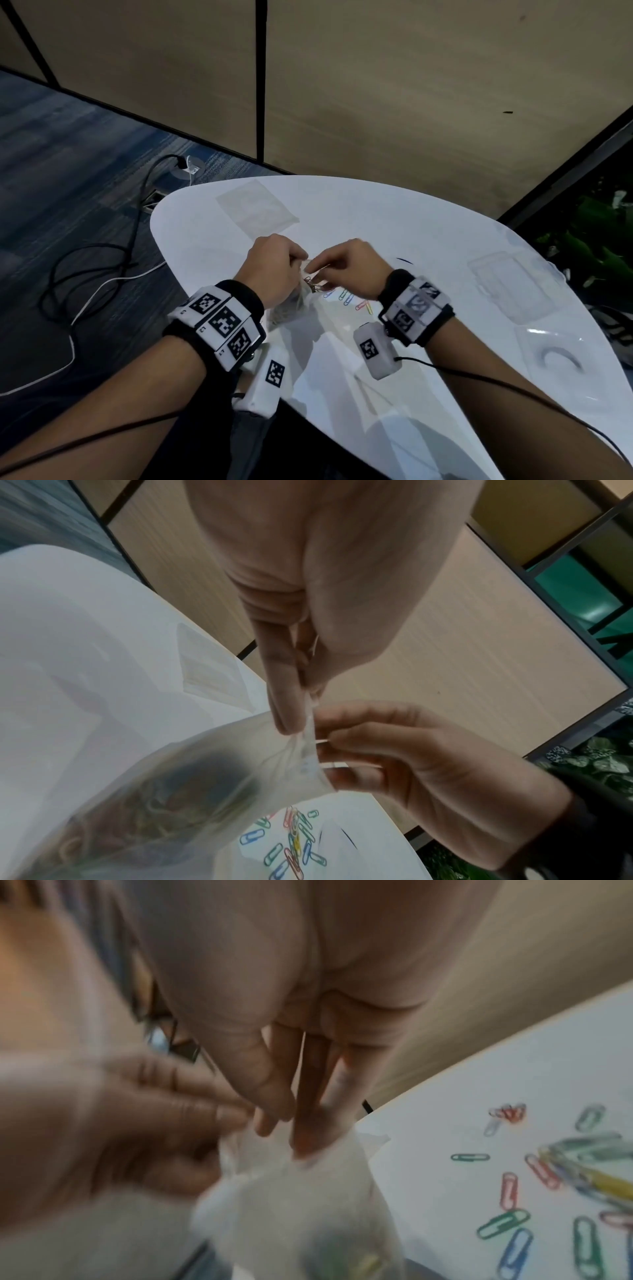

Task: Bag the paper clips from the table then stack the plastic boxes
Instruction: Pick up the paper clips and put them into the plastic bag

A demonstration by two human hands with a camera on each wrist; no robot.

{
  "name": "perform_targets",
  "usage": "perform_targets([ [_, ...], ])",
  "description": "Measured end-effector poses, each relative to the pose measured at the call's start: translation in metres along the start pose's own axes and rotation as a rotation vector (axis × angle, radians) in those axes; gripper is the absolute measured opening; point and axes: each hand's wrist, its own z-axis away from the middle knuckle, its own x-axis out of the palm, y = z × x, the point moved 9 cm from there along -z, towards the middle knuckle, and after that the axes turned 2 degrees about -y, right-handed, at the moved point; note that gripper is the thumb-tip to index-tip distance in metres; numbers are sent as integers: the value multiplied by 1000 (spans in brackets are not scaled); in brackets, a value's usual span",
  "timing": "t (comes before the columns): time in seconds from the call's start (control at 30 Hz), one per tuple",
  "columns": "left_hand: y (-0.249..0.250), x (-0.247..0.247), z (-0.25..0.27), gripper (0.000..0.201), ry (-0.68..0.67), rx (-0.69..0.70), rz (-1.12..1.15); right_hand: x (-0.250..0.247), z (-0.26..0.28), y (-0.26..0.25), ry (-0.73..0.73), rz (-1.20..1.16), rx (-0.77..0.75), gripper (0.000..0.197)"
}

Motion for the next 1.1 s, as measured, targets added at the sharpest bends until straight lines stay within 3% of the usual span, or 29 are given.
perform_targets([
  [0.07, -6, -4, 0, 25, 6, 1, 9, -26, -3, 20, 112, -323, 60, 25],
  [0.1, -11, -7, 0, 25, 6, -8, 27, -41, -8, 38, 197, -349, 102, 26],
  [0.17, -21, -14, -2, 25, 16, -25, 45, -69, -21, 77, 317, -62, 223, 25],
  [0.23, -27, -22, -3, 25, 30, -28, 28, -78, -37, 115, 250, 366, 386, 37],
  [0.3, -27, -25, -4, 25, 33, -20, 14, -69, -52, 138, 154, 504, 449, 51],
  [0.5, -26, -23, -5, 26, 18, -25, -7, -15, -82, 109, -21, 819, 196, 39],
  [0.67, -24, -23, -3, 27, 3, -17, -27, 5, -54, 109, -157, 1057, 43, 34],
  [0.77, -24, -20, -2, 27, -7, -23, -39, -5, -33, 127, -164, 1041, 16, 45],
  [0.83, -23, -17, 0, 28, -20, -23, -47, -5, -24, 132, -159, 1037, -11, 44],
  [0.93, -19, -15, 1, 28, -31, -18, -58, -1, -20, 127, -68, 1057, -56, 23],
  [1.1, -15, -13, 1, 28, -35, -13, -74, -22, -22, 127, 146, 865, 78, 23],
])
